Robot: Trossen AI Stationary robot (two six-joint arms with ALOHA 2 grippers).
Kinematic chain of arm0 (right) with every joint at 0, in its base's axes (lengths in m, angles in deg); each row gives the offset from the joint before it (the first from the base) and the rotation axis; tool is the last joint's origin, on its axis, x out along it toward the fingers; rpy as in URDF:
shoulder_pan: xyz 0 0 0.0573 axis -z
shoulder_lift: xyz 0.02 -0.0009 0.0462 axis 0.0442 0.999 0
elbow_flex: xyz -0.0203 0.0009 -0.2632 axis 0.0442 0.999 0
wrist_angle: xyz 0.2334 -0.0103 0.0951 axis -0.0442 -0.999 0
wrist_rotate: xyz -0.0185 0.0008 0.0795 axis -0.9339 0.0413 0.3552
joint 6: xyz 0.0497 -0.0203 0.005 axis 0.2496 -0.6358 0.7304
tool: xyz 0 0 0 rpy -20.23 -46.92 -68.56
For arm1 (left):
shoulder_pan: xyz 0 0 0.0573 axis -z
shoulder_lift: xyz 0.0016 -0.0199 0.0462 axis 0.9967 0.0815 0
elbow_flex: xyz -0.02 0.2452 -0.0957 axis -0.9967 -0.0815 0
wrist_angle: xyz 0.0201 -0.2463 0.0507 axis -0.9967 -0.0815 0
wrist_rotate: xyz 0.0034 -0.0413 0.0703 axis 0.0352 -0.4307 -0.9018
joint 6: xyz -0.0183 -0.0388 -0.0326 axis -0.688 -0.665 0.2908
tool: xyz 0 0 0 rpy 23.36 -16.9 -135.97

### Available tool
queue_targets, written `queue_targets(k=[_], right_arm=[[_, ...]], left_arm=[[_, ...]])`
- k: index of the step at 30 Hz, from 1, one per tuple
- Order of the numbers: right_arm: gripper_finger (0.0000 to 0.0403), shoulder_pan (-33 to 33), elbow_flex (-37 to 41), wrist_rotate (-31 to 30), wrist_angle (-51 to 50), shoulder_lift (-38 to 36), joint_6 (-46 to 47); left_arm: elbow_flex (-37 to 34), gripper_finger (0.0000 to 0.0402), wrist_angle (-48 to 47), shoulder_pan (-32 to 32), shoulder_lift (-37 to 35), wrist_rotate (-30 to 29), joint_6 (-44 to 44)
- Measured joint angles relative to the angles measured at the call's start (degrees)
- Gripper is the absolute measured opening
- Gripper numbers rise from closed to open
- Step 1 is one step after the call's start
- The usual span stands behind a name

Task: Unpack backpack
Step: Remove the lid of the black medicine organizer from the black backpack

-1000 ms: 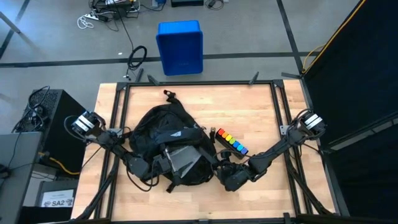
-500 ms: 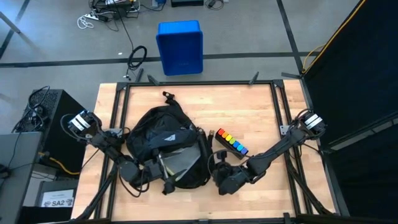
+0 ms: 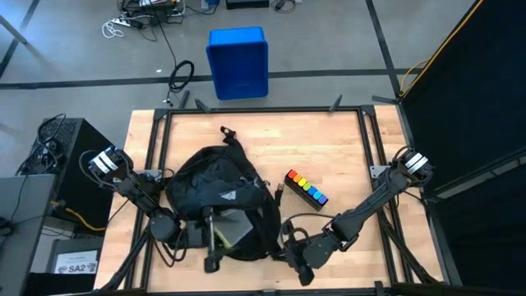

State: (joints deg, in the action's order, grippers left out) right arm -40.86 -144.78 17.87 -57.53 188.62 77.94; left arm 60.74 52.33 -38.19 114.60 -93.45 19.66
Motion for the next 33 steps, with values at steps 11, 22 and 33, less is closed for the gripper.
queue_targets(k=[11, 22, 33], right_arm=[[0.0, -0.05, 0.0, 12.1, 12.79, -0.44, -1.2], [0.0, 5.16, 0.02, 4.93, 13.36, -0.5, 2.26], [0.0, 17.14, 0.07, 9.82, 14.09, -0.5, 3.12]], left_arm=[[0.0, 0.0292, -3.54, 0.22, -0.04, 7.4, 16.19], [0.0, 0.0283, -5.85, -0.26, -0.1, 13.19, 13.58], [0.02, 0.0274, -26.09, -0.26, -0.2, 22.6, -18.37]])
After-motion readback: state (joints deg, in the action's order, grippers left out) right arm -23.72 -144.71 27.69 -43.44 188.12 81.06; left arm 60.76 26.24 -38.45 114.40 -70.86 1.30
